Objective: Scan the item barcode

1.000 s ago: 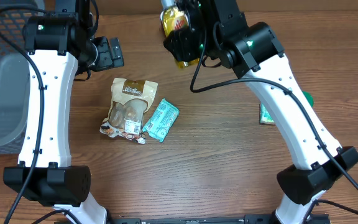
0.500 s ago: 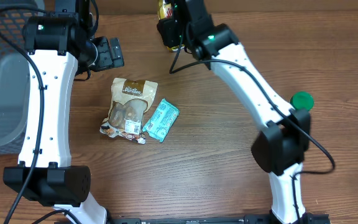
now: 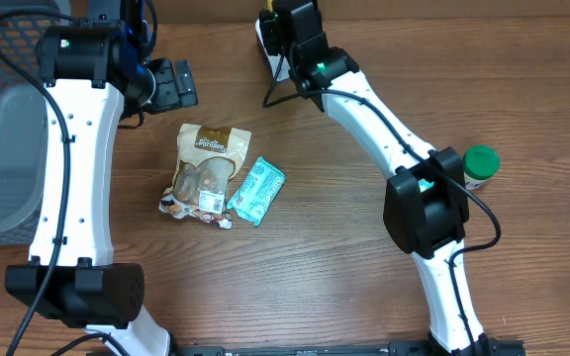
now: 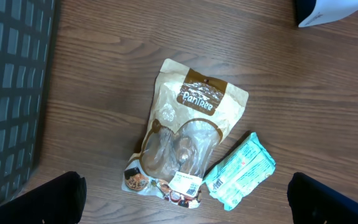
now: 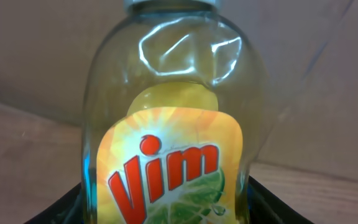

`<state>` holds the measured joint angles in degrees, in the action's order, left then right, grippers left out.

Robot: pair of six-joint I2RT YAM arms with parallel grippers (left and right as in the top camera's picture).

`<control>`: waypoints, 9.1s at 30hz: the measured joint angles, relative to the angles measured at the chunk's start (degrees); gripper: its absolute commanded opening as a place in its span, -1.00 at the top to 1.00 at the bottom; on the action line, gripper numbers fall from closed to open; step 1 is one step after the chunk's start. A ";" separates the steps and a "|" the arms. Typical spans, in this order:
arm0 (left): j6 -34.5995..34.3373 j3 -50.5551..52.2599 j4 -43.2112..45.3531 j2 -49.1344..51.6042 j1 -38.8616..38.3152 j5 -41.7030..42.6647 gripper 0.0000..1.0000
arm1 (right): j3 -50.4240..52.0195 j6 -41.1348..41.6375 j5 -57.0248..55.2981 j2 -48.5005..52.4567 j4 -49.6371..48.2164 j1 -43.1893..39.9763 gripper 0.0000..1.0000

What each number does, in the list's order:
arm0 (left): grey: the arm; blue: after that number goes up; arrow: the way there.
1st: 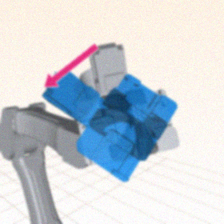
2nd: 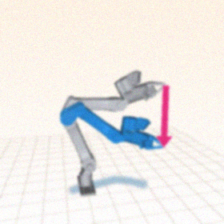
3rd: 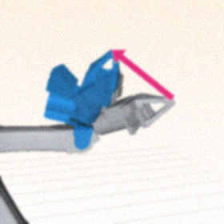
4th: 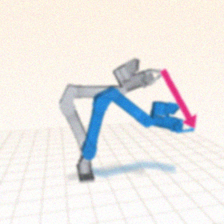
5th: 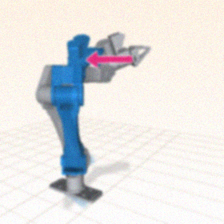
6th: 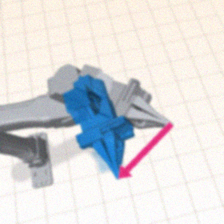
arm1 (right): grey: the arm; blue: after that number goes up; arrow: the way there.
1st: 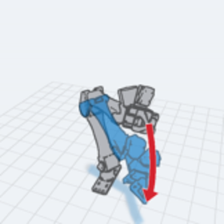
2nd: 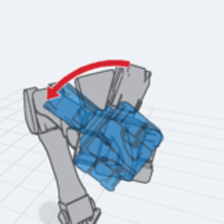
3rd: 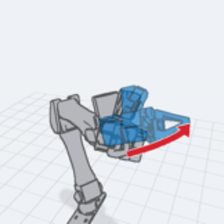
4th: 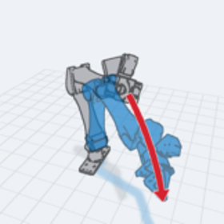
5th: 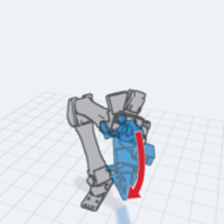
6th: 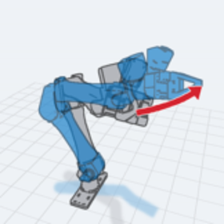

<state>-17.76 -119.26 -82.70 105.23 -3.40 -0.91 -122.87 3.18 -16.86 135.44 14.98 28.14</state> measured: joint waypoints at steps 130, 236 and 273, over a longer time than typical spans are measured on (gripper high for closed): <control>0.00 0.00 0.00 0.00 0.00 0.02 -0.99 | 12.57 18.86 28.04 -10.84 53.83 4.26 -0.54; 0.00 0.00 0.00 0.00 0.00 0.00 -0.99 | 37.07 17.62 14.80 -19.04 33.86 11.98 0.31; 0.00 0.00 0.00 0.00 0.00 0.00 -0.99 | 29.59 17.77 14.32 -14.78 35.28 11.98 0.10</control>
<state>-17.76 -119.26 -82.70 105.23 -3.40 -0.91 -93.27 20.95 -2.55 120.66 50.26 40.12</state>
